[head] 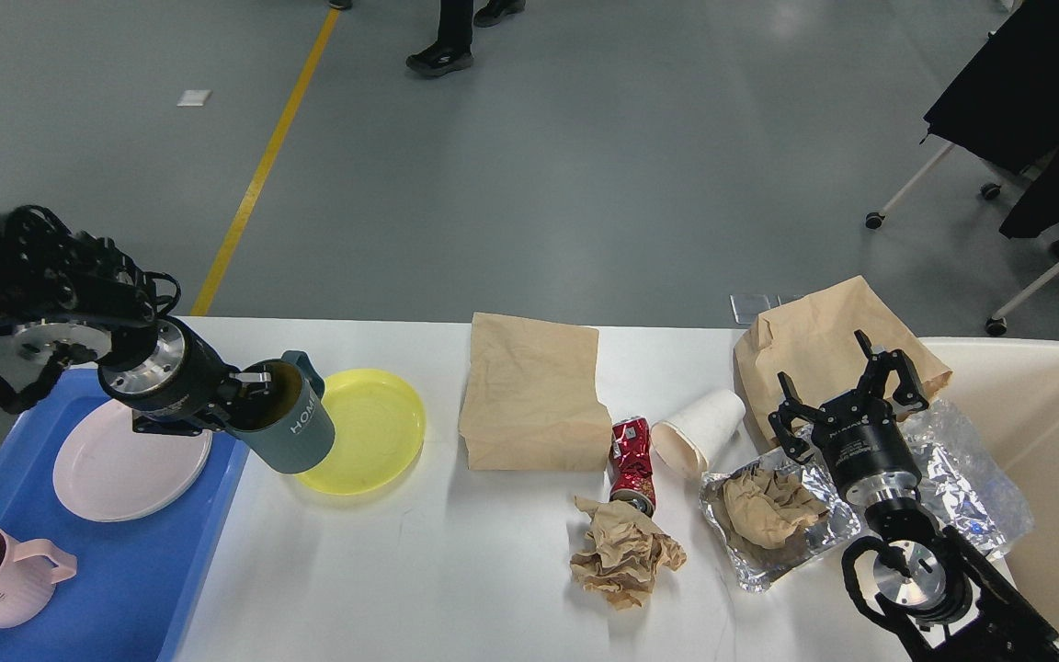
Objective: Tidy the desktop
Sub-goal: 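Lift the grey-green mug and set it on the blue tray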
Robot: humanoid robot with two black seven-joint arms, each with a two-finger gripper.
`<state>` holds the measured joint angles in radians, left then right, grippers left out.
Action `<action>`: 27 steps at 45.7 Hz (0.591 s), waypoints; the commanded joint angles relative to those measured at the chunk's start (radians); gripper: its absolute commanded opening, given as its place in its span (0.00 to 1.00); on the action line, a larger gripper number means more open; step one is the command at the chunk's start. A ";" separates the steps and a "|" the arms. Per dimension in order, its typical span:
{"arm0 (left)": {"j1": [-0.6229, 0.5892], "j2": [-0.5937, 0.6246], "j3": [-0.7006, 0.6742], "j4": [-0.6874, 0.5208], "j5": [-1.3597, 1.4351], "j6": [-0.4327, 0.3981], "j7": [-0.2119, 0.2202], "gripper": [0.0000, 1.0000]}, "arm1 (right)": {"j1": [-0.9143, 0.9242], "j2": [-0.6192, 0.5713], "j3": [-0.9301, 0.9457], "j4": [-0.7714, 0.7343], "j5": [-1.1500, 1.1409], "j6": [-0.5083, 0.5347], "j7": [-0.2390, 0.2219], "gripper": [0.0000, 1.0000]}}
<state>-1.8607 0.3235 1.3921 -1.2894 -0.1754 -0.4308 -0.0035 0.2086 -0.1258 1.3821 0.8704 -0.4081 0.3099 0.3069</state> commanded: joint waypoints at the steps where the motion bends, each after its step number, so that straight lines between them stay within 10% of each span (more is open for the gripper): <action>1: -0.182 0.015 0.050 -0.157 0.033 -0.016 -0.001 0.00 | 0.000 0.000 0.000 0.001 0.000 0.000 0.000 1.00; 12: -0.518 0.000 0.127 -0.384 0.069 -0.118 -0.003 0.00 | 0.000 0.000 0.000 -0.001 0.000 0.000 0.001 1.00; 27: -0.450 0.113 0.162 -0.358 0.244 -0.105 -0.079 0.00 | 0.000 0.000 0.000 0.001 0.000 0.000 0.000 1.00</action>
<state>-2.3763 0.3545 1.5391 -1.6669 -0.0251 -0.5571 -0.0253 0.2086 -0.1262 1.3821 0.8703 -0.4080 0.3099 0.3069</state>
